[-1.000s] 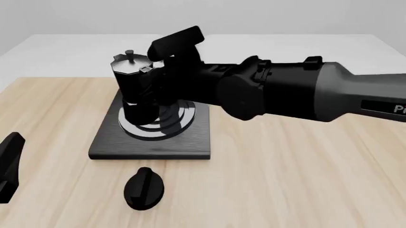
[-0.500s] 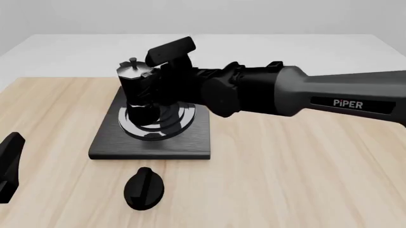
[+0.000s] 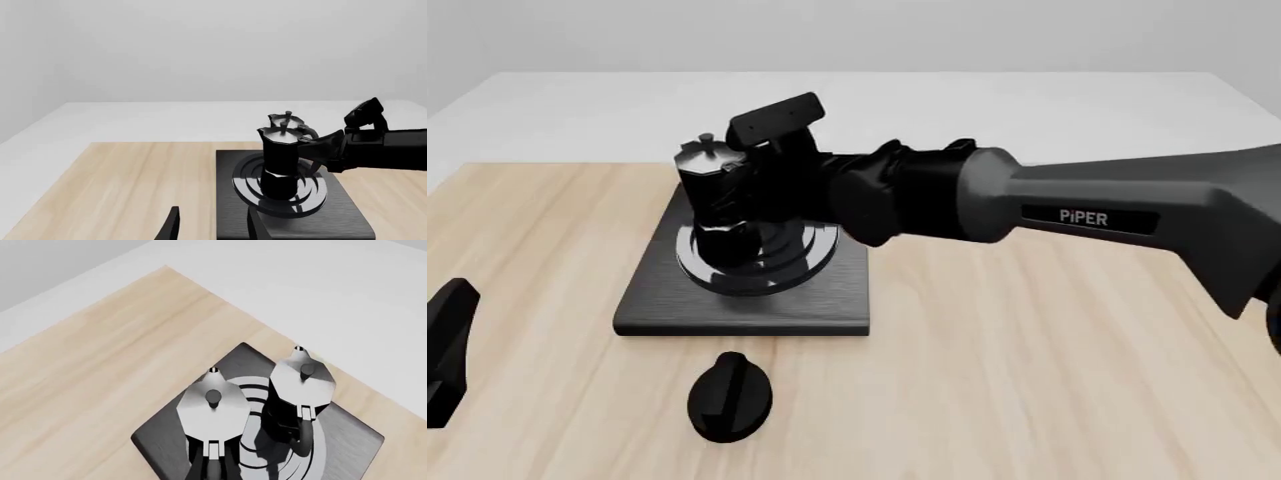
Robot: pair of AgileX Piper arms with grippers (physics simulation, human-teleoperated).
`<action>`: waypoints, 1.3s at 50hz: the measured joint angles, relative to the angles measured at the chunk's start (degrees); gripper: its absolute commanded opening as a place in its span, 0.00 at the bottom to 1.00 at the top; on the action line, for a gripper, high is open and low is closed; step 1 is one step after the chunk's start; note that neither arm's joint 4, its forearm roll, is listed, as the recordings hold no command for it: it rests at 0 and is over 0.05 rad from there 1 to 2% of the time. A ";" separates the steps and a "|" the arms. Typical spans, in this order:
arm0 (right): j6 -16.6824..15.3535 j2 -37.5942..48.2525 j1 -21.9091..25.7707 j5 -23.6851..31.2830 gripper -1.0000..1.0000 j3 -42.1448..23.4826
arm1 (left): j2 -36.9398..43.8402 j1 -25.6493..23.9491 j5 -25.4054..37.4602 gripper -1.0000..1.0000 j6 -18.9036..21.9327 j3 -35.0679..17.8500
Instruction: Put both moka pots on the stove.
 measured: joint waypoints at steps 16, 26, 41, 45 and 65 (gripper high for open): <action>0.64 2.57 -0.40 0.02 0.00 -1.96 | 0.00 0.00 0.00 1.00 0.00 0.00; 1.12 3.69 -0.65 -0.14 0.00 -2.46 | 0.00 0.00 0.00 1.00 0.00 0.00; 1.63 4.22 -0.79 -0.93 0.00 -2.67 | 0.00 0.00 0.00 1.00 0.00 0.00; 1.74 4.30 -0.81 -1.19 0.00 -2.69 | 0.00 0.00 0.00 1.00 0.00 0.00; 2.80 3.96 -0.50 -2.34 1.00 -1.57 | 0.00 0.00 0.00 1.00 0.00 0.00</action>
